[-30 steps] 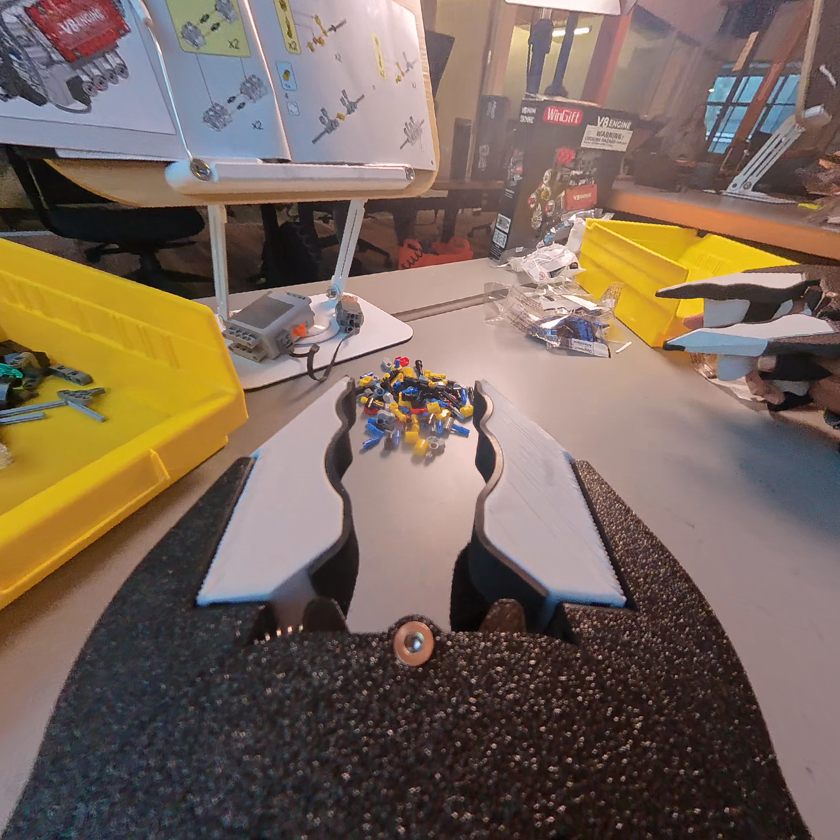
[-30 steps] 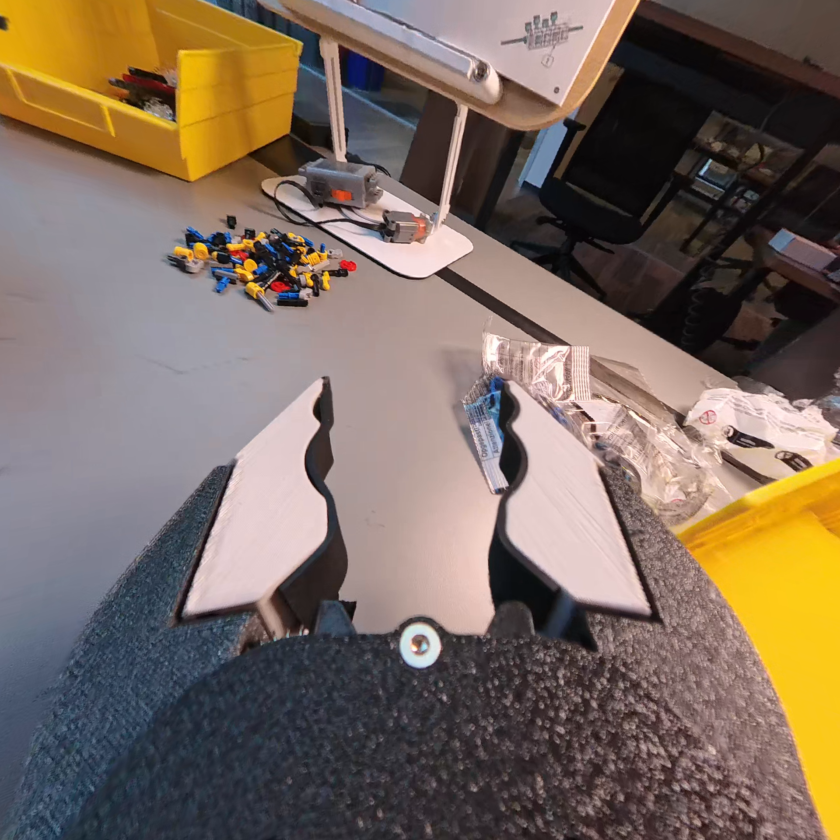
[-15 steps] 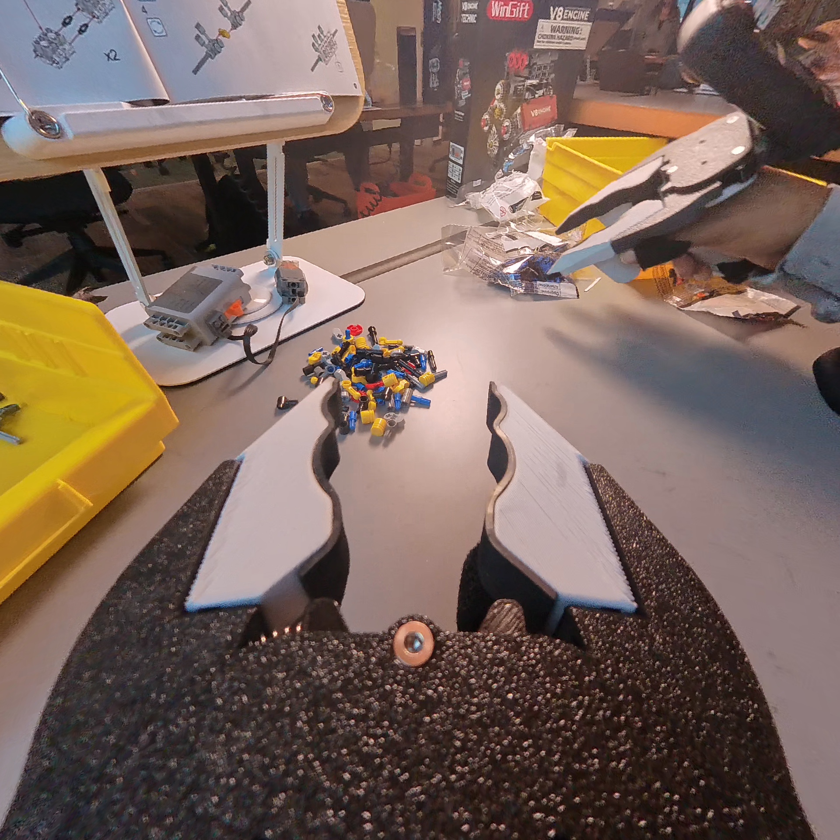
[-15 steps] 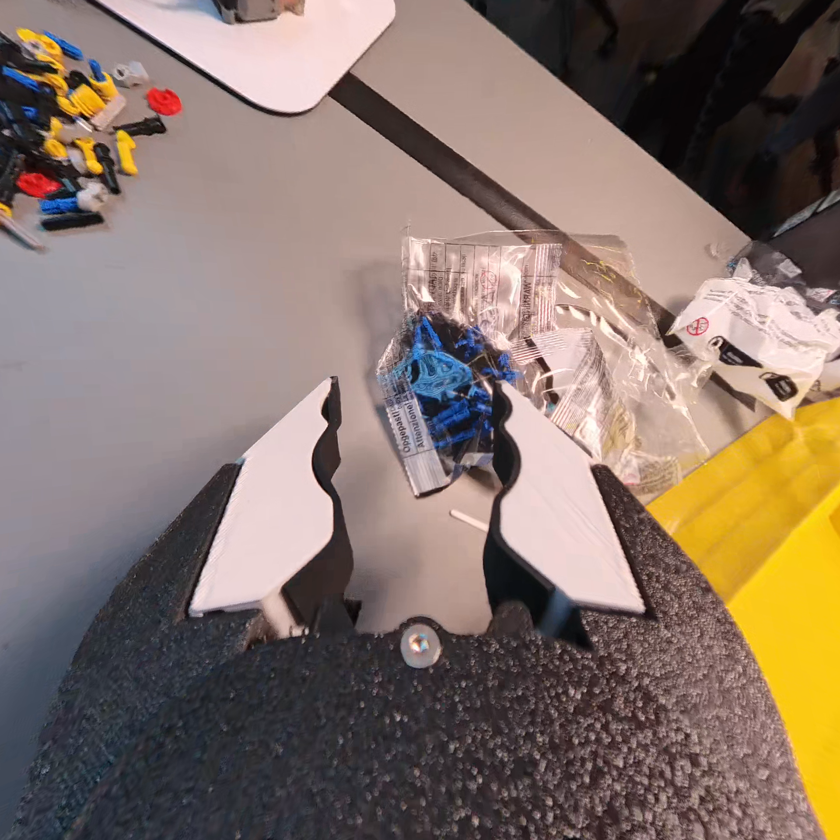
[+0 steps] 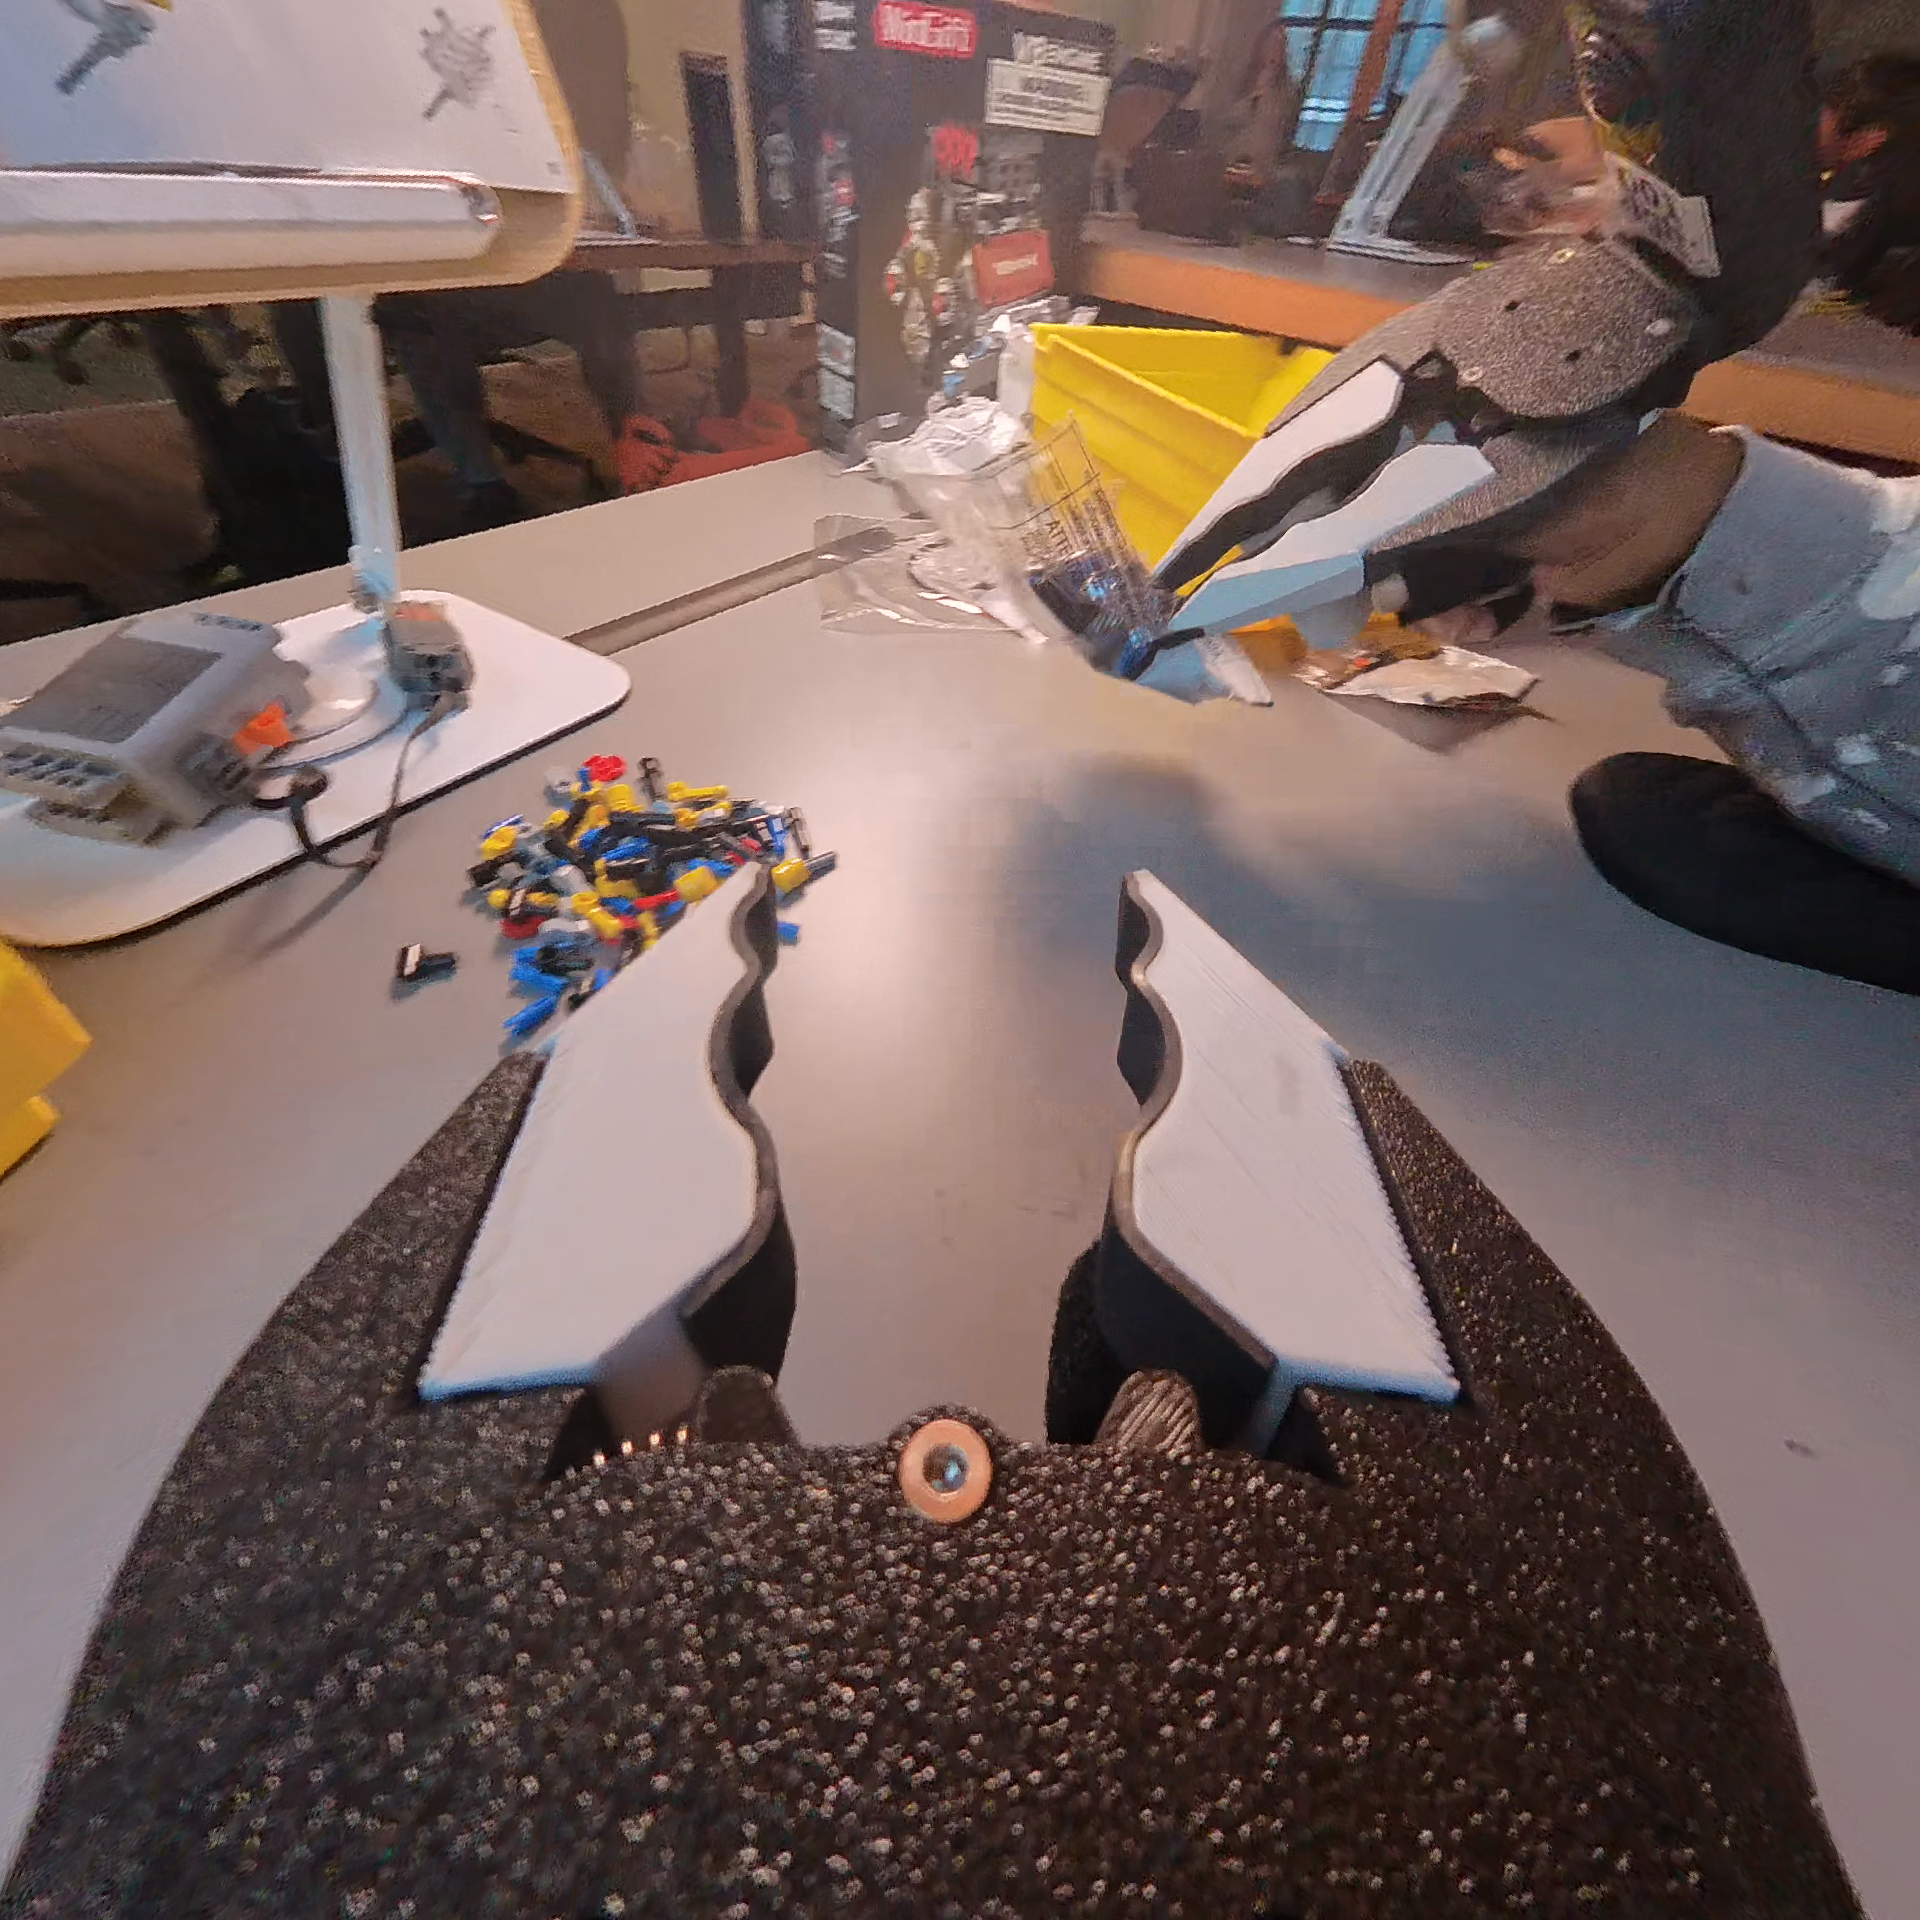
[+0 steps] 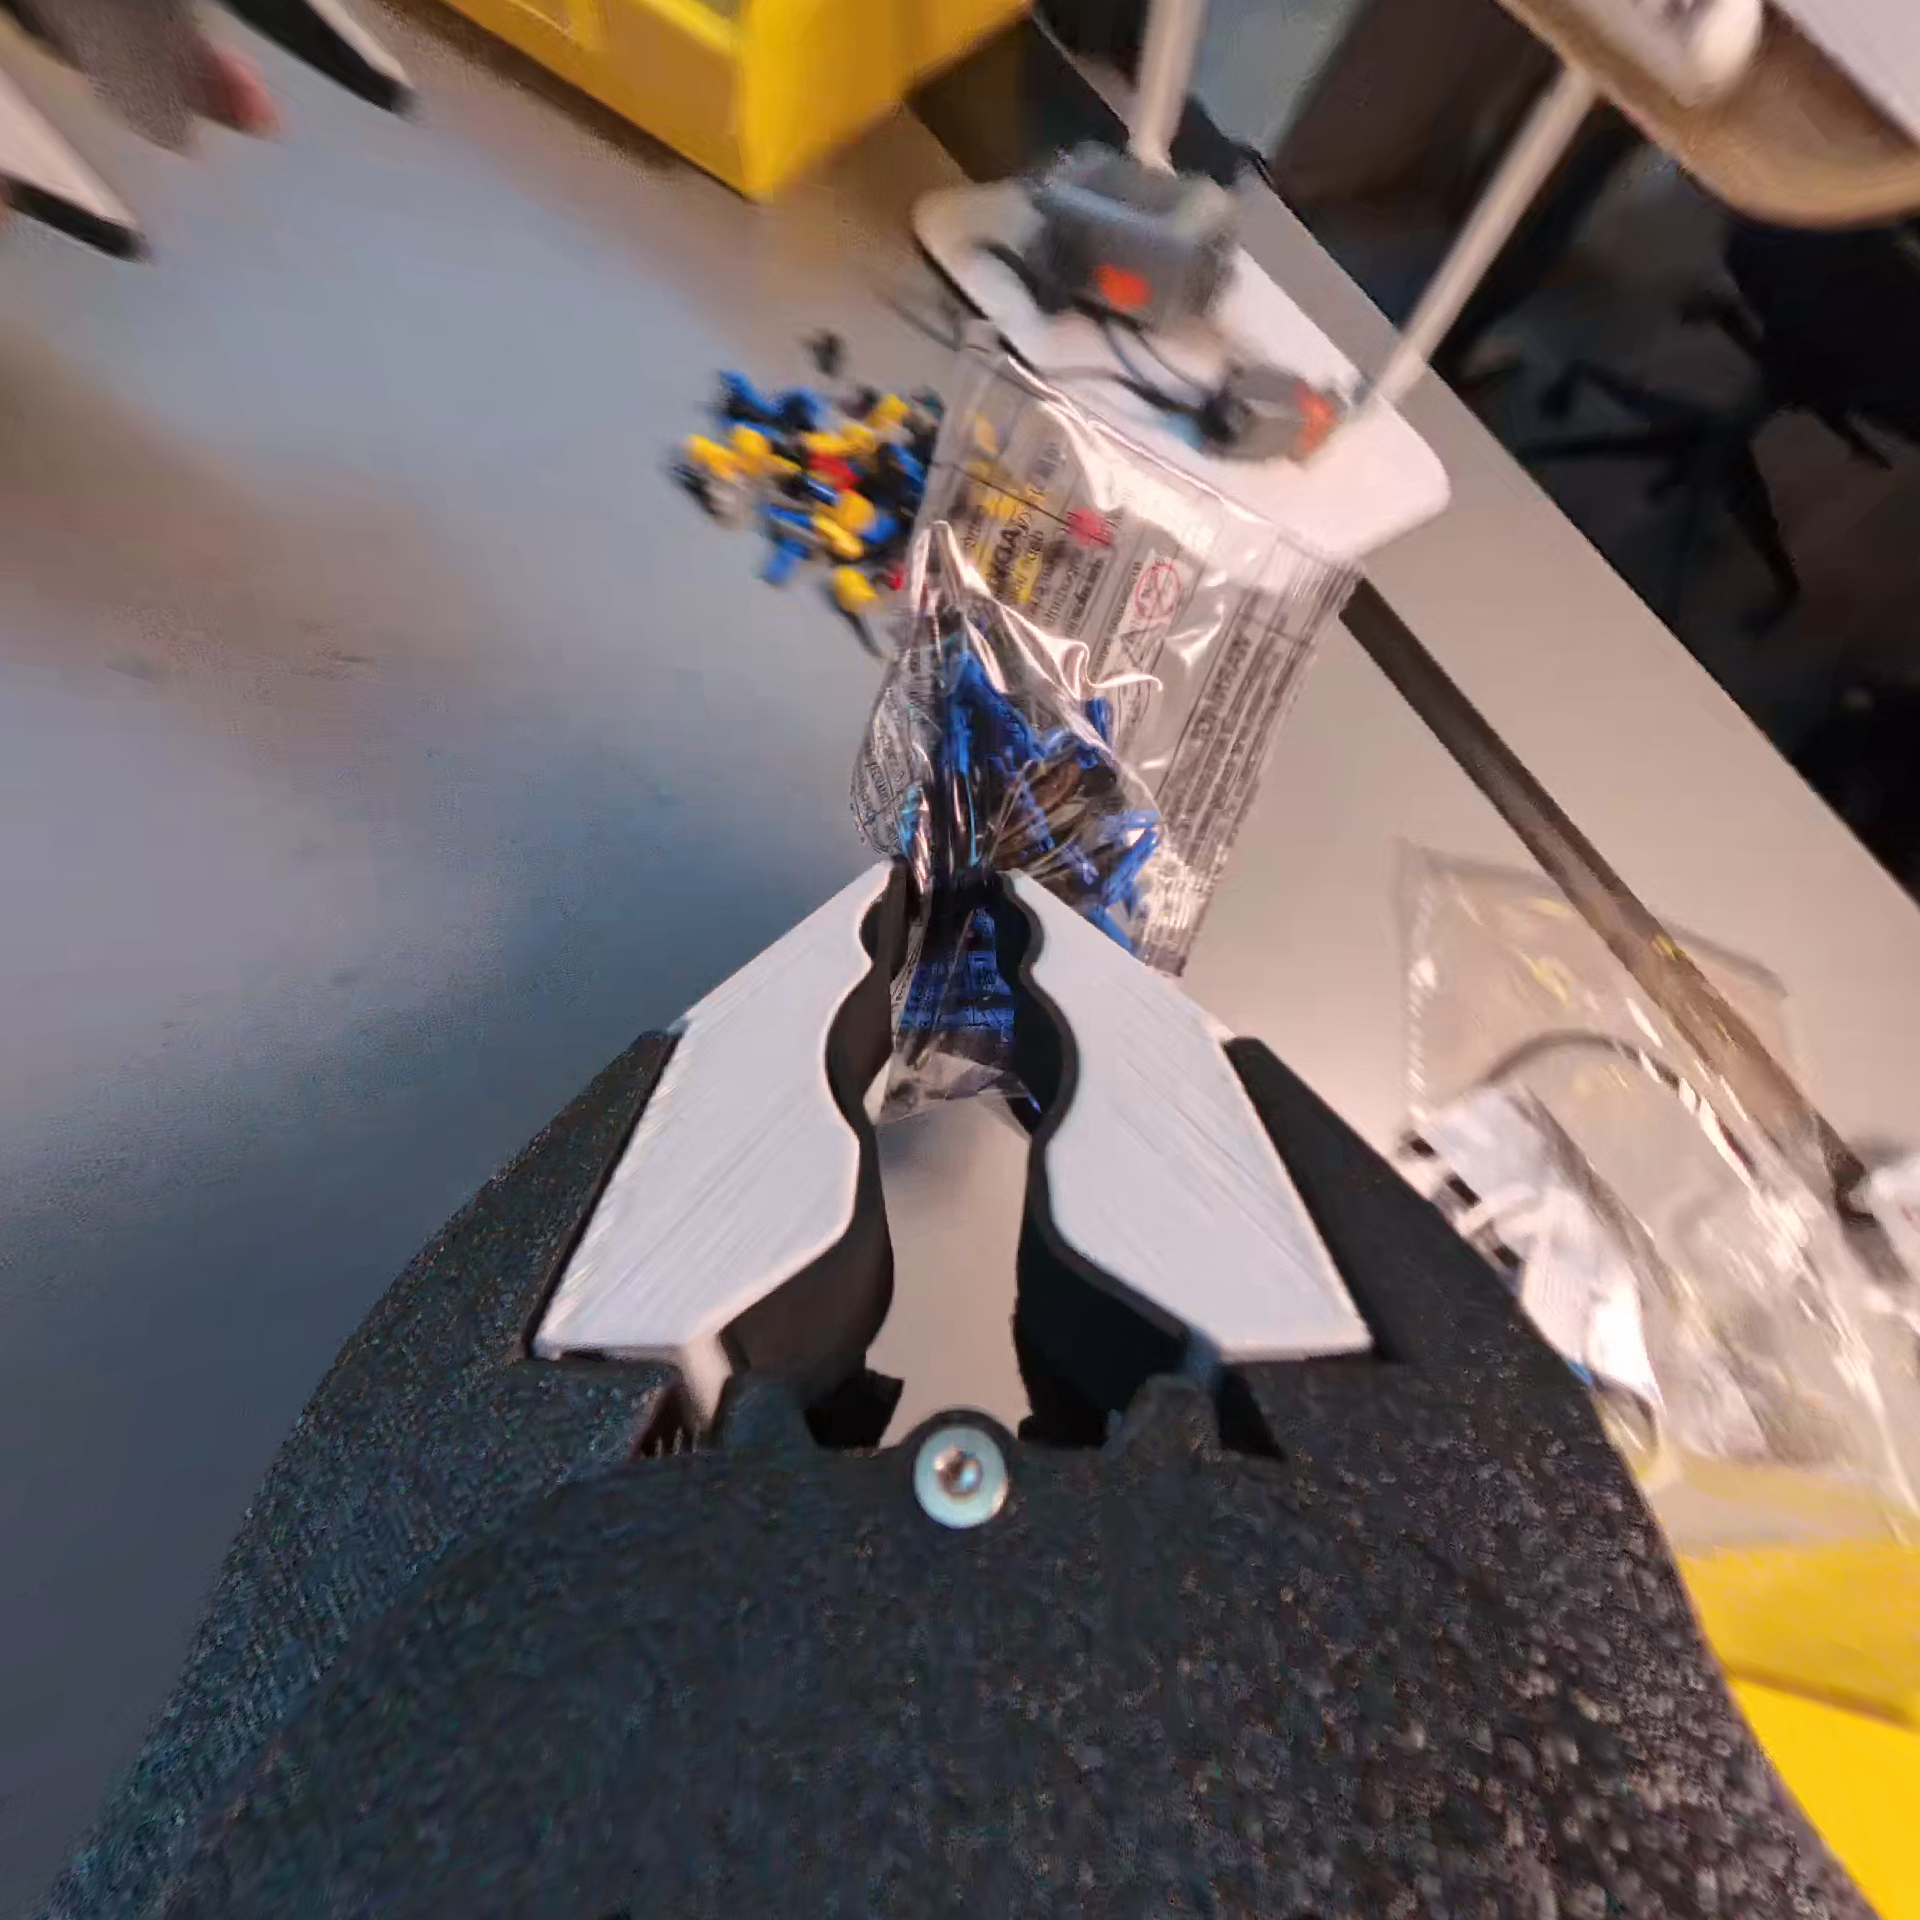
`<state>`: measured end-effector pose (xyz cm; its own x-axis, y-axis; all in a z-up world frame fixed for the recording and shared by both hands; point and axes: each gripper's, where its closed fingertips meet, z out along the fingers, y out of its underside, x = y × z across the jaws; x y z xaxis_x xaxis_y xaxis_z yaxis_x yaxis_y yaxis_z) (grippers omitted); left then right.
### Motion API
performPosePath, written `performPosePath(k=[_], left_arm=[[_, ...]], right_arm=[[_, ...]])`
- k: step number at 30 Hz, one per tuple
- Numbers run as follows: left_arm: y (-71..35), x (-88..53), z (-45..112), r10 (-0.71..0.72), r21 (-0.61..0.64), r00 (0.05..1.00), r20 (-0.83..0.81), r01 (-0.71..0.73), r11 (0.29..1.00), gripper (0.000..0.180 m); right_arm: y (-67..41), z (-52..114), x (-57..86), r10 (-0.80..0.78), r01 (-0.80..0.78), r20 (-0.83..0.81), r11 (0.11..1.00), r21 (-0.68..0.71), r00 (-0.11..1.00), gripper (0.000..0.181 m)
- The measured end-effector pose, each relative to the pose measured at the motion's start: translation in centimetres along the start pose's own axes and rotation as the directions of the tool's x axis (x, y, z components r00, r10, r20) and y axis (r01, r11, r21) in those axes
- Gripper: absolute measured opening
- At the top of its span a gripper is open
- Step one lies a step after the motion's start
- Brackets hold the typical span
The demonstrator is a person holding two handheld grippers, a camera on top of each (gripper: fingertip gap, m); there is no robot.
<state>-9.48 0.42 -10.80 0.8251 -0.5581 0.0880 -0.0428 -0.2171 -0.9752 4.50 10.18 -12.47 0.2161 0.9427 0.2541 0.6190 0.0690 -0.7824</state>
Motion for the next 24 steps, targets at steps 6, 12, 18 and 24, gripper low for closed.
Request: performPosePath(k=[6,12,18,24], left_arm=[[-0.1,4.3,1.0,-0.016,0.013,0.974,-0.225,0.020,1.000,0.071],[2.7,5.7,1.6,0.027,-0.118,0.960,-0.279,-0.062,0.991,0.065],[2.1,3.8,1.6,0.074,-0.092,0.985,-0.158,-0.089,0.992,0.064],[1.9,1.4,1.3,0.015,-0.080,0.997,-0.072,-0.021,0.997,0.063]], right_arm=[[-1.0,0.5,-9.1,-0.196,0.177,0.153,0.975,0.131,0.969,0.012],[0.9,1.6,-14.0,-0.240,0.221,0.367,0.971,0.093,0.899,0.042],[-2.3,-2.2,-4.5,-0.057,0.027,0.210,0.989,0.146,0.976,0.062],[3.4,-3.5,11.9,-0.206,0.201,0.025,0.912,-0.357,0.978,0.058]])
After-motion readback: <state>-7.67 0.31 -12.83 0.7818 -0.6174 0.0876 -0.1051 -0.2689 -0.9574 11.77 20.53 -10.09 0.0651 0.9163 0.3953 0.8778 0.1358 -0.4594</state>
